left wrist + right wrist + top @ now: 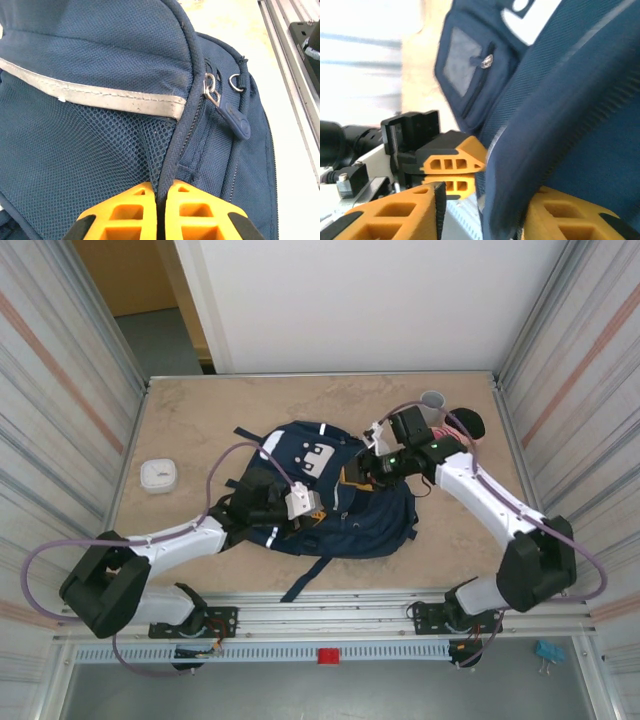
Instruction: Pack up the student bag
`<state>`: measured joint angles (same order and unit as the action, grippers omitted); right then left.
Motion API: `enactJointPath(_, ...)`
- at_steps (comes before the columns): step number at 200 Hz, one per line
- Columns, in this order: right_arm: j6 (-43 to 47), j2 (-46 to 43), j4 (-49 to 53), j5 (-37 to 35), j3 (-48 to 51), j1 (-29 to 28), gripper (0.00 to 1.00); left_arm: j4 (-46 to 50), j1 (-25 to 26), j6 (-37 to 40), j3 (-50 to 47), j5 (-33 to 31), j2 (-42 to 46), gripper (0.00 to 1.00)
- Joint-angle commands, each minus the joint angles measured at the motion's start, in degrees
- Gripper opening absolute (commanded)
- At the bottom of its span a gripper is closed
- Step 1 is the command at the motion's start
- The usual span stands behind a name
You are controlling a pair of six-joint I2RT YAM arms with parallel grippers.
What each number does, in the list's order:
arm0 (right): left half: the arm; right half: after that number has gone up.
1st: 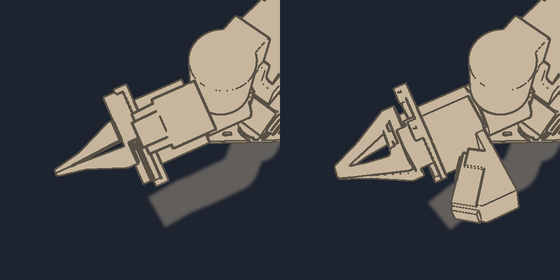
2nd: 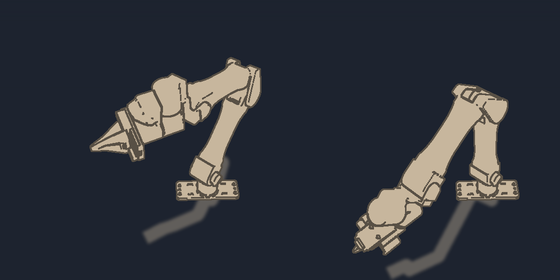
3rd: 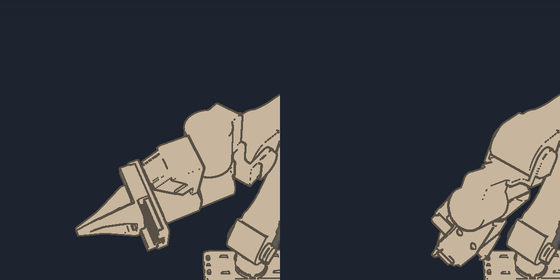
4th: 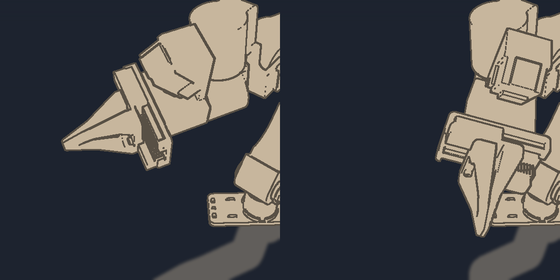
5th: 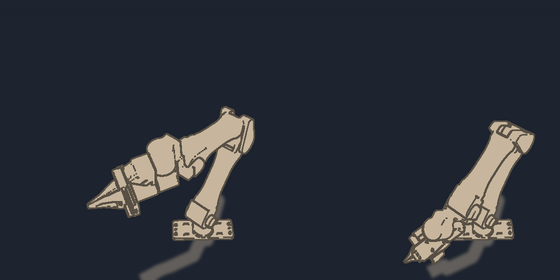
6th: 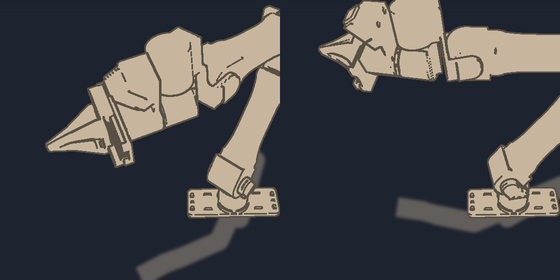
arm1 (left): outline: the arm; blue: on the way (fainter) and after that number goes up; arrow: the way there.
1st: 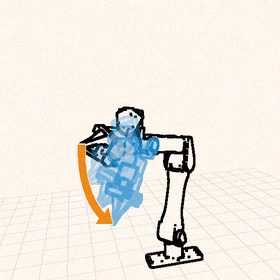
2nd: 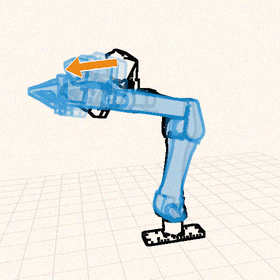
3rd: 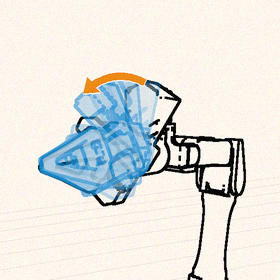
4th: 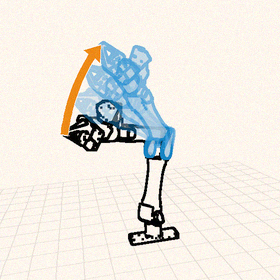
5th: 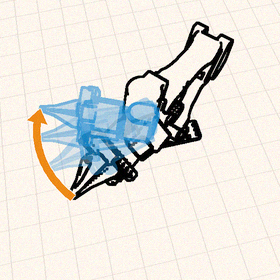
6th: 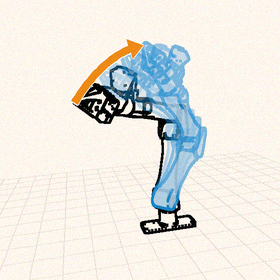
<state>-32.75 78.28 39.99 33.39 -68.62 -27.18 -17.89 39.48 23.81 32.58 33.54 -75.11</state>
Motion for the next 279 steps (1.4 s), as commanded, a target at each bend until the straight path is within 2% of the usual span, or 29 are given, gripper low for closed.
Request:
enactJointPath(1, -3.5, -7.5, 14.3, -24.5, -4.2, -4.7, 0.46, 1.4, 0.4, -7.4, 2.1, 4.6, -0.5, 0.04)
enactJointPath(35, -13.2, -12.3, 19.3, -43.6, -3.0, -19.9, 0.43, 5.5, 1.3, -12.2, 4.4, 7.3, -0.9, 0.03)
enactJointPath(63, -19.7, -10.9, 12.7, -51.6, 1.7, -30.8, 0.43, 7.3, 1.3, -13.4, 5.7, 8.4, -1.7, 0.03)
enactJointPath(89, -22.4, -6.4, 8.3, -55.4, 2.1, -36.0, 0.45, 7.8, 1.3, -13.8, 6.4, 8.9, -2.4, 0.03)
enactJointPath(115, -24.7, -2.7, 7.5, -55.5, 2.5, -36.5, 0.48, 7.1, 1.2, -14.9, 6.6, 9.2, -2.8, 0.03)
enactJointPath(174, -26.8, 2.5, 9.0, -56.0, 3.6, -36.5, 0.47, 5.0, 1.2, -16.9, 6.9, 9.5, -3.1, 0.04)
enactJointPath(214, -30.5, 3.7, 13.0, -59.2, 4.2, -36.6, 0.4, 5.1, 1.2, -17.0, 7.3, 9.3, -3.0, 0.04)
enactJointPath(248, -33.8, 3.8, 18.2, -62.2, 3.5, -36.6, 0.23, 5.4, 1.1, -16.7, 7.5, 9.0, -2.5, 0.04)
enactJointPath(279, -37.4, 3.4, 22.0, -62.7, 2.9, -36.4, 0.21, 5.8, 1.2, -16.4, 7.6, 8.7, -2.6, 0.04)
